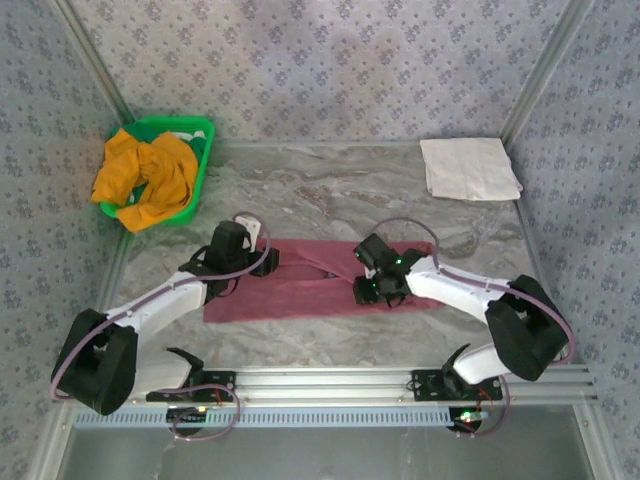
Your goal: Fold and stack the t-shirts
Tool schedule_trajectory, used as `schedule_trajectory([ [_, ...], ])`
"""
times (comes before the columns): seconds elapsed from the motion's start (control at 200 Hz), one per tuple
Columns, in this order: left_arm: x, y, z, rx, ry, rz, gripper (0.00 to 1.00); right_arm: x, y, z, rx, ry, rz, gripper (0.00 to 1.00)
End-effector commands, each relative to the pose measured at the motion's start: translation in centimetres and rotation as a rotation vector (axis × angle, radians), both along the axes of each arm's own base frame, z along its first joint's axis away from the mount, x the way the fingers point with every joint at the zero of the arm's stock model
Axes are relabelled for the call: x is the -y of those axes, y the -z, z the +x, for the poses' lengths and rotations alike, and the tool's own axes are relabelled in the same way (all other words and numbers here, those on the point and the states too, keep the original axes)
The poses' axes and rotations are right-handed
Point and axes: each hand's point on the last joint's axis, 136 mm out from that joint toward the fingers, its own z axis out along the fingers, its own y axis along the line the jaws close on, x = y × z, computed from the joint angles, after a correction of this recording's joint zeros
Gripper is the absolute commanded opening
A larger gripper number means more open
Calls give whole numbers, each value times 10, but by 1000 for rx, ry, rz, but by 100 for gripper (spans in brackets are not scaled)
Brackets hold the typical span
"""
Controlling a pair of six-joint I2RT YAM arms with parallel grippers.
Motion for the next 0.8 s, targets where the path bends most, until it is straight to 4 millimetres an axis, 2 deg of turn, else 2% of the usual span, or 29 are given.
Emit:
schedule_trajectory([
  [0.0,-2,-10,5,58,-5,2,66,-2,-11,2,20,46,42,49],
  [0.045,-3,-10,7,58,-10,2,66,-2,-21,4,39,51,57,53],
  [0.125,-2,-13,9,63,-12,-5,66,5,-45,25,112,104,102,58],
  [0.255,-2,-22,13,81,-16,-22,66,41,-70,64,171,245,163,59],
  [0.405,-11,-23,19,67,-58,-31,66,101,-63,97,144,439,169,56],
  [0.52,-14,-20,19,56,-65,-33,66,132,-56,113,150,534,192,55],
  [0.59,-16,-18,21,53,-65,-30,66,143,-51,124,148,552,207,55],
  [0.795,-19,-18,24,42,-69,-29,66,147,-25,137,89,566,222,56],
])
